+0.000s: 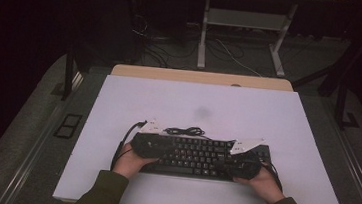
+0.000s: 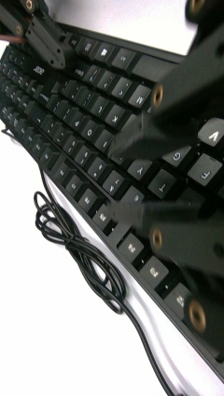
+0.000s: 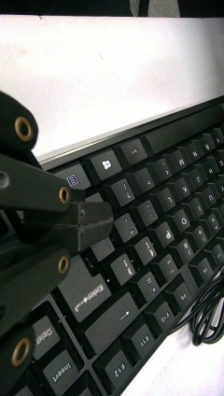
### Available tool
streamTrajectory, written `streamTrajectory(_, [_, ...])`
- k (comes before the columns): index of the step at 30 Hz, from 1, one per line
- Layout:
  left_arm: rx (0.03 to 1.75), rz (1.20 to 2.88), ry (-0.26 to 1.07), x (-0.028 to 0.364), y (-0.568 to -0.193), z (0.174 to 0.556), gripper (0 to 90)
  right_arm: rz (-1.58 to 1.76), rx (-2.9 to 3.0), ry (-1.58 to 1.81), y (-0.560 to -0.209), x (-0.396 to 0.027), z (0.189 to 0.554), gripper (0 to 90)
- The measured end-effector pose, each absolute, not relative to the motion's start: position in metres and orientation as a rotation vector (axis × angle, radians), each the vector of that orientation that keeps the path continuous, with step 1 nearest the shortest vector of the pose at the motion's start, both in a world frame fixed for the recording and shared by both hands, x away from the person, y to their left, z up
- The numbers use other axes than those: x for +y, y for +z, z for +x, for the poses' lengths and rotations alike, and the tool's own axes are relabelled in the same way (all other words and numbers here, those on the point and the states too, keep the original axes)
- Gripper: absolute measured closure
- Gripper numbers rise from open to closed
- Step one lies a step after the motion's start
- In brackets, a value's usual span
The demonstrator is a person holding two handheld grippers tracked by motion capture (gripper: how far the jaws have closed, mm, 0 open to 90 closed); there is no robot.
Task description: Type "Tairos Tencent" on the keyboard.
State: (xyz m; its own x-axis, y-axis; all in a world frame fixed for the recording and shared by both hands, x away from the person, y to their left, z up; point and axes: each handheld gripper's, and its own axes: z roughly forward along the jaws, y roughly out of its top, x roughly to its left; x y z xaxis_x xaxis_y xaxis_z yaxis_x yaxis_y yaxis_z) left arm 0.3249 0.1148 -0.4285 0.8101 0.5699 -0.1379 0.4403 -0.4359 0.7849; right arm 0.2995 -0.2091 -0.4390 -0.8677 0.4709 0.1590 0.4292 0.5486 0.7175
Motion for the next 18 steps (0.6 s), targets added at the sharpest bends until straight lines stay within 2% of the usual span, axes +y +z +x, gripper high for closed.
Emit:
streamTrajectory(1, [0.743, 2.098, 0.179, 0.1153, -0.4283, 0.3253, 77.4, 0.79, 2.719, 1.238, -0.439, -0.209, 0.2995, 89.5])
streamTrajectory(2, [0.742, 2.099, 0.178, 0.1156, -0.4278, 0.3254, 77.4, 0.79, 2.719, 1.238, -0.439, -0.209, 0.2995, 89.5])
streamTrajectory(4, [0.731, 2.107, 0.173, 0.1164, -0.427, 0.3258, 87.7, 0.79, 2.719, 1.24, -0.4391, -0.2091, 0.2997, 89.4])
streamTrajectory(18, [0.728, 2.173, 0.156, 0.1126, -0.4333, 0.3272, 88.3, 0.78, 2.727, 1.244, -0.4393, -0.2077, 0.2994, 89.4])
